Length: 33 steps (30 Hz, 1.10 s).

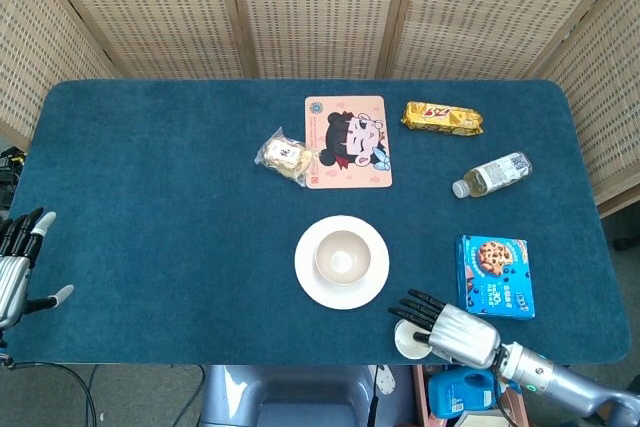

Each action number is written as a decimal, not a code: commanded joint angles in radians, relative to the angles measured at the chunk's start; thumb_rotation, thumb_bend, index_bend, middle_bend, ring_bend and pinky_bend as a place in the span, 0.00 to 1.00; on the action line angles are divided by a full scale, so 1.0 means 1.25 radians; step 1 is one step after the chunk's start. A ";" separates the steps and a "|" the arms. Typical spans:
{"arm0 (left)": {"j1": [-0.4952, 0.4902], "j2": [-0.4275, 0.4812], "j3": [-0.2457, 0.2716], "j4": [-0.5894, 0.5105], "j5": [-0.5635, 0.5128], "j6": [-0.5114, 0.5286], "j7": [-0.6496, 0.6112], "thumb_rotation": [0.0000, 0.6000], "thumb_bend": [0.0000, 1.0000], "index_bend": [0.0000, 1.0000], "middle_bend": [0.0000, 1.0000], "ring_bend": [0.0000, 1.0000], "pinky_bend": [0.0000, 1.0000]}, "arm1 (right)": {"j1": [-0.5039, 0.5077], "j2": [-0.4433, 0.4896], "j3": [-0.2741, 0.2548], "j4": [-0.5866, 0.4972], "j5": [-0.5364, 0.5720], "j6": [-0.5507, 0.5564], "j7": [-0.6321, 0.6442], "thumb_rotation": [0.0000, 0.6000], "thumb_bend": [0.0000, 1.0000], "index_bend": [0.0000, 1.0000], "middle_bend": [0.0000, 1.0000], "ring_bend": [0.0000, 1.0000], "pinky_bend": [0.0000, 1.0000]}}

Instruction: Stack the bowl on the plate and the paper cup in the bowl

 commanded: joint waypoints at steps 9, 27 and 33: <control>-0.001 -0.004 0.002 -0.001 -0.001 -0.003 0.008 1.00 0.00 0.00 0.00 0.00 0.00 | -0.005 -0.023 0.009 0.022 0.013 0.053 0.054 1.00 0.48 0.64 0.00 0.00 0.00; 0.001 0.000 0.003 -0.005 0.002 0.001 0.005 1.00 0.00 0.00 0.00 0.00 0.00 | 0.092 0.080 0.158 -0.219 0.141 0.022 0.095 1.00 0.49 0.64 0.01 0.00 0.00; 0.000 0.003 0.001 -0.003 -0.002 -0.003 -0.006 1.00 0.00 0.00 0.00 0.00 0.00 | 0.141 0.017 0.209 -0.226 0.231 -0.116 0.063 1.00 0.49 0.64 0.01 0.00 0.00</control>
